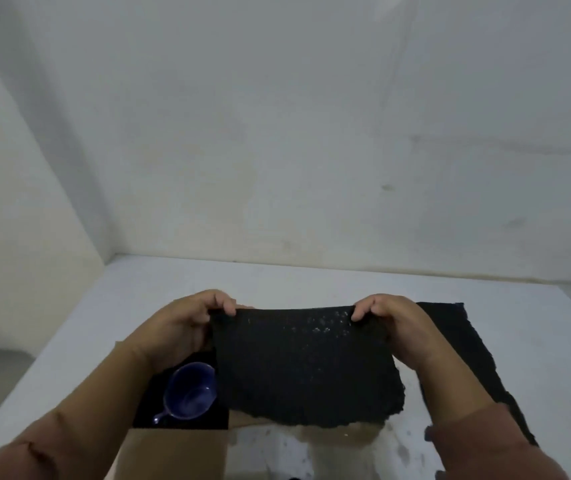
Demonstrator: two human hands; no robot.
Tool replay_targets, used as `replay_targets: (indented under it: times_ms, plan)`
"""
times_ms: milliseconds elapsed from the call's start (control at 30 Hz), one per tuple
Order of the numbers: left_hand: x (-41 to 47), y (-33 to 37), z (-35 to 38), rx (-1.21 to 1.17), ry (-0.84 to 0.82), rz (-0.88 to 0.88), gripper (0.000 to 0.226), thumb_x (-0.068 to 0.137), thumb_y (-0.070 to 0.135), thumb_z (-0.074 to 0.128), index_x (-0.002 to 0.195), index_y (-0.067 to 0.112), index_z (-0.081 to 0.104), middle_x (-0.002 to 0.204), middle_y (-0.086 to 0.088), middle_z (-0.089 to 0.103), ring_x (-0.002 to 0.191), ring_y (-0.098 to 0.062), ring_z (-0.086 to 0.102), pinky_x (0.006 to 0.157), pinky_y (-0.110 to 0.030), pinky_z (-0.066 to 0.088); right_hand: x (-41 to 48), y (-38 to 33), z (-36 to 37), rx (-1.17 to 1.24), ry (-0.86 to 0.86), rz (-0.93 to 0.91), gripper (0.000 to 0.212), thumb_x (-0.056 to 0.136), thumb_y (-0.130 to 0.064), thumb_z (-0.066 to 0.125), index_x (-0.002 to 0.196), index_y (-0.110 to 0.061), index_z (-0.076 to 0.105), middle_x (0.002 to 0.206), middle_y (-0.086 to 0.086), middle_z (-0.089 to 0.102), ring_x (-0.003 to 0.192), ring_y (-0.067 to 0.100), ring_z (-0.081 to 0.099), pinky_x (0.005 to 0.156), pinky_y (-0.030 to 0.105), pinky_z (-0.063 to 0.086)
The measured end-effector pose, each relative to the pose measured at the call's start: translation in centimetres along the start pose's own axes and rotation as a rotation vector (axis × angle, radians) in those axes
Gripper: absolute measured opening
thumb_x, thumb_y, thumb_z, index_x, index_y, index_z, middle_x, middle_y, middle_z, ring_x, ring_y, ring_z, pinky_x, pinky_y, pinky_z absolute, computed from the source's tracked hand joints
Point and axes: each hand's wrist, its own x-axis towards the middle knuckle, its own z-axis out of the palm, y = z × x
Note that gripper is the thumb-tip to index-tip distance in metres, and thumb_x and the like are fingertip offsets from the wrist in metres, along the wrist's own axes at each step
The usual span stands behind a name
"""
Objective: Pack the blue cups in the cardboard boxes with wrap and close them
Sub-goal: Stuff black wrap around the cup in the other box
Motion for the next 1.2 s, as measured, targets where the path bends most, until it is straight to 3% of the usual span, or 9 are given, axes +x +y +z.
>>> replay_targets:
  times_ms: [100,200,333,500,633,733,867,1067,1200]
  plan:
    - [-0.5,1.5,-1.7,0.21,-0.024,-0.126,0.039,0.081,0.045,0.048,0.105,0.019,0.064,0.104,-0.006,0.066,0.092,-0.021,0.062,0.072,-0.032,0.05,1.0,-1.6,4.0,-0.1,-0.03,-0.105,0.013,0.063,-0.017,0.055,0.055,-0.013,0.064,0.068,0.011,0.057,0.068,0.026,0.049,0.064,0.035,0.037]
    - [-0.9,4.0,-1.5,0.679,-0.253,-0.203,0.039,0.065,0.07,0.063,0.078,0.035,0.073,0.078,0.018,0.064,0.074,-0.002,0.058,0.07,-0.015,0.041,2.0,-3.1,7.6,-0.264,-0.097,-0.169,0.018,0.054,-0.006,0.051,0.056,-0.022,0.061,0.067,0.009,0.053,0.061,0.018,0.045,0.057,0.028,0.033]
    - [-0.9,5.7,-1.6,0.679,-0.319,-0.268,0.041,0.072,0.045,0.069,0.105,0.021,0.068,0.089,-0.008,0.06,0.082,-0.019,0.053,0.077,-0.03,0.04,3.1,-5.7,11.2,-0.513,-0.191,-0.287,0.028,0.058,-0.008,0.049,0.064,-0.033,0.062,0.058,-0.019,0.058,0.051,-0.002,0.047,0.05,0.011,0.036]
    - [-1.2,5.6,-2.4,0.613,-0.061,-0.13,0.014,0.084,0.011,0.067,0.097,0.008,0.07,0.1,-0.01,0.073,0.094,-0.022,0.068,0.089,-0.032,0.048,4.0,-6.7,13.0,-0.382,0.097,-0.416,0.042,0.077,-0.024,0.067,0.109,-0.048,0.052,0.097,-0.016,0.062,0.087,0.007,0.061,0.08,0.026,0.049]
    - [-1.9,5.4,-3.9,0.243,0.026,-0.095,0.018,0.087,0.009,0.06,0.103,0.01,0.069,0.105,-0.007,0.073,0.096,-0.02,0.068,0.083,-0.025,0.053,3.0,-3.8,12.7,-0.044,0.08,-0.076,0.081,0.068,-0.062,0.066,0.137,-0.029,0.037,0.127,0.001,0.057,0.108,0.015,0.058,0.089,0.037,0.048]
    - [-2.3,4.8,-4.2,0.131,0.032,-0.103,0.02,0.085,0.012,0.061,0.103,0.014,0.068,0.106,-0.006,0.072,0.095,-0.019,0.068,0.082,-0.026,0.053,2.0,-0.7,14.8,0.169,-0.179,0.082,0.059,0.069,-0.035,0.074,0.122,-0.013,0.057,0.118,0.008,0.067,0.104,0.023,0.065,0.084,0.036,0.051]
    - [-2.9,4.1,-5.1,0.207,0.12,-0.064,0.034,0.08,0.035,0.063,0.101,0.009,0.062,0.094,-0.005,0.07,0.085,-0.02,0.064,0.081,-0.032,0.047,2.1,0.0,16.2,0.18,0.005,-0.013,0.025,0.073,-0.003,0.072,0.096,-0.012,0.07,0.097,0.004,0.075,0.09,0.016,0.07,0.073,0.024,0.051]
    - [-4.1,3.3,-7.1,0.381,0.342,-0.03,0.017,0.087,0.025,0.064,0.077,0.011,0.065,0.06,0.005,0.058,0.04,-0.007,0.037,0.042,-0.017,0.031,2.0,-1.8,16.6,-0.382,0.224,-0.157,0.014,0.079,-0.02,0.071,0.083,-0.006,0.07,0.086,0.009,0.074,0.081,0.022,0.07,0.071,0.036,0.055]
    - [-6.3,1.3,-6.6,0.209,0.393,0.041,0.02,0.085,0.025,0.064,0.075,0.008,0.059,0.076,-0.006,0.072,0.077,-0.021,0.071,0.066,-0.026,0.055,0.8,-1.2,17.9,-0.358,0.176,-0.116,0.023,0.08,-0.029,0.07,0.062,-0.016,0.063,0.061,-0.002,0.064,0.056,0.01,0.059,0.053,0.022,0.047]
